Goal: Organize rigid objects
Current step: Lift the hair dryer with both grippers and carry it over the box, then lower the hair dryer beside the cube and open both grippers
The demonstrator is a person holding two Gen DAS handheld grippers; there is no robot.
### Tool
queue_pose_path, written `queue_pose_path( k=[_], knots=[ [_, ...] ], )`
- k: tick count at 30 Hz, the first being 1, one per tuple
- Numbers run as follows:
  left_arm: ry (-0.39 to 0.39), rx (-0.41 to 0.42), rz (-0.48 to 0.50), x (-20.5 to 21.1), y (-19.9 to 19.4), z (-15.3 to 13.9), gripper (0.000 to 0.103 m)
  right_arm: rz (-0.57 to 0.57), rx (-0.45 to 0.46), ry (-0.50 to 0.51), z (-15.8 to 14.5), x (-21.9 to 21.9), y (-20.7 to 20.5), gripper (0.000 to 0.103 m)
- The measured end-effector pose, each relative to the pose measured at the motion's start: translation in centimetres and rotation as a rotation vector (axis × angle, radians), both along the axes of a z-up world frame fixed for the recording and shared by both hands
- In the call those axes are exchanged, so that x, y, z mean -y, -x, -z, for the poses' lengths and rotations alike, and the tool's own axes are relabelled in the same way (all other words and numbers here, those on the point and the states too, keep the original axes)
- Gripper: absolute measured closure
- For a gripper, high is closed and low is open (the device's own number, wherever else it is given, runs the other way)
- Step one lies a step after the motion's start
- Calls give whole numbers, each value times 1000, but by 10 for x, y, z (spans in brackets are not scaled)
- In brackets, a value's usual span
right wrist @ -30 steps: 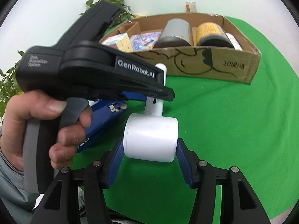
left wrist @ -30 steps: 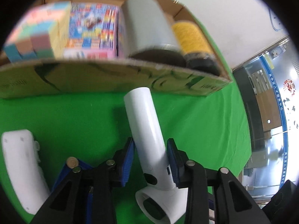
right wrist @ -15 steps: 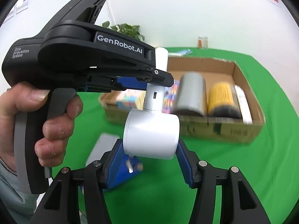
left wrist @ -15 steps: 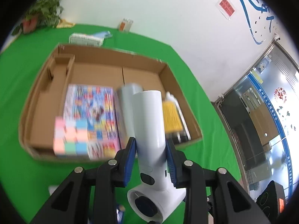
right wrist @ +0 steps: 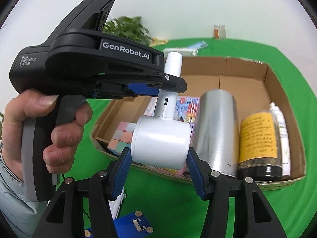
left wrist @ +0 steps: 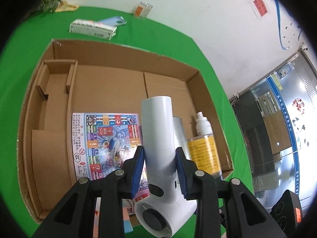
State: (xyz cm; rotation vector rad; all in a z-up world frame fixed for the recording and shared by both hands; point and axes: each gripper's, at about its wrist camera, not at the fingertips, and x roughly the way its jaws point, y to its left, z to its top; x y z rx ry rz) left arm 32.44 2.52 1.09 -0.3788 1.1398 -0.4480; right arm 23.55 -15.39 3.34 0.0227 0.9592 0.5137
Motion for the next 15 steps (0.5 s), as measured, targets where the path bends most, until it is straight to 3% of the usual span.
queue_pose_path(
  k=[8,15],
  knots=[
    [6,-78,27,-2,-6,27,72,20,-64,45,24,-11,-8,48],
    [-3,-89,66,0,-5,30,72,14,-61,42,18,-15,0,46]
  ],
)
